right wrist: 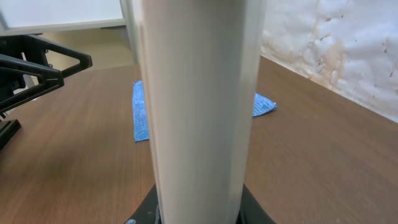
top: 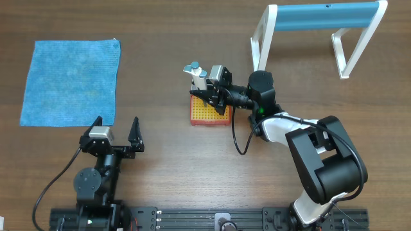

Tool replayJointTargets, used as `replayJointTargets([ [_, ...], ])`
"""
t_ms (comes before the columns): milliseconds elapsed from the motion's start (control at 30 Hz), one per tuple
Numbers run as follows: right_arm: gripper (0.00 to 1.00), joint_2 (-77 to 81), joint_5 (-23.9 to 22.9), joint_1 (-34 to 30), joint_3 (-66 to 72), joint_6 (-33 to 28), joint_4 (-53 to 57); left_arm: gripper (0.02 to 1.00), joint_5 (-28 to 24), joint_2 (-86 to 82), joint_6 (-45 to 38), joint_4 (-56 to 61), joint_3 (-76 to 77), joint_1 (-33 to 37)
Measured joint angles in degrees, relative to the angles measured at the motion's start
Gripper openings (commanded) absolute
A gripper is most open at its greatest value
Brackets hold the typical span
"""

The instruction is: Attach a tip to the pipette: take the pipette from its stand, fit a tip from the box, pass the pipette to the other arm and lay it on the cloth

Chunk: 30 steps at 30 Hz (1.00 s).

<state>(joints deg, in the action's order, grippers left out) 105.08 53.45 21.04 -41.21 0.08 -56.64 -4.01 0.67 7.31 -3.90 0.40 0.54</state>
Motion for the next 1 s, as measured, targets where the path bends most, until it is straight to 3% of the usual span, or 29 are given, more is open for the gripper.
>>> replayJointTargets([
  [300,0.073,-4.33,-0.09,0.00,-0.28,2.03,1.42,0.998,0.00,0.00,0.00,-0.02,0.00,0.00],
  [700,0.075,-17.46,-0.24,-0.44,-11.78,3.19,14.78,0.998,0.00,0.00,0.00,-0.02,0.00,0.00],
  [1000,0.075,-24.76,-0.22,-8.02,-14.43,16.39,15.43,0.998,0.00,0.00,0.00,-0.02,0.00,0.00],
])
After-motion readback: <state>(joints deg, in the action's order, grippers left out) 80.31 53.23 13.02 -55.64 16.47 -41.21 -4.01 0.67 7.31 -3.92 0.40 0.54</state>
